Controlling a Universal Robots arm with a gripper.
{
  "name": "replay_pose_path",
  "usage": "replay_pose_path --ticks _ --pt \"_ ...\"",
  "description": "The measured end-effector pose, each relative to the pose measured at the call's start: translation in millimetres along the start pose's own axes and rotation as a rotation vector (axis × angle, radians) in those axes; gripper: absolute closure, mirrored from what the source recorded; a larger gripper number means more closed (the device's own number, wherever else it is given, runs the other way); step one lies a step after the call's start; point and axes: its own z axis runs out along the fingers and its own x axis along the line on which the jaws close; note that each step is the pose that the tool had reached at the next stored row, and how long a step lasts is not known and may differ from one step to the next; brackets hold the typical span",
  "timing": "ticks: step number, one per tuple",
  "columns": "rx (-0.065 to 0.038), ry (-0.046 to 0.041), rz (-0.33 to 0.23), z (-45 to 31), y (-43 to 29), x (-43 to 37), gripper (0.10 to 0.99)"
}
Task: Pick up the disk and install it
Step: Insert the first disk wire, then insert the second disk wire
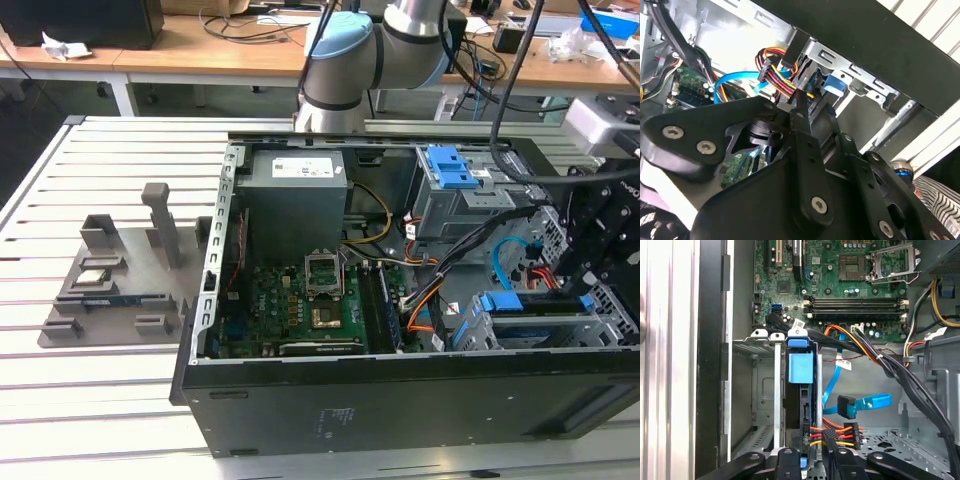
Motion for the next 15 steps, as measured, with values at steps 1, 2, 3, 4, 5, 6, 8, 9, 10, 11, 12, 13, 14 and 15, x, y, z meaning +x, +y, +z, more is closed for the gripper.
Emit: replay_pose_path --ticks 1,2,3,4,5,6,8,9,10,11,12,13,14,15 --pt "0.000 -0.0001 0.000 -4.6 0.3 -1.0 0.792" --pt "0.000 -0.0001 0.000 -8.1 0.5 -1.7 0.922" --pt "0.000 -0.0001 0.000 -13.2 0.8 -2.1 0.980" --pt "0.000 -0.0001 0.000 -16.7 1.0 -2.0 0.980" --pt "0.000 0.0000 0.000 -18.5 1.1 -1.9 0.980" --pt "0.000 -0.0002 0.000 -19.9 1.2 -1.8 0.980" --pt "0.000 -0.0001 0.000 -26.1 1.5 -1.5 0.980" --pt "0.000 -0.0002 0.000 -27.1 1.6 -1.5 0.980" --pt "0.000 -0.0002 0.000 -27.5 1.6 -1.5 0.980" --pt "0.000 -0.0003 0.000 -27.6 1.6 -1.5 0.980" --pt "0.000 -0.0002 0.000 -27.7 1.6 -1.5 0.980" --pt "0.000 -0.0001 0.000 -27.8 1.6 -1.5 0.980" --pt "0.000 -0.0002 0.000 -27.8 1.6 -1.5 0.980" --pt "0.000 -0.0001 0.000 -27.8 1.6 -1.5 0.980"
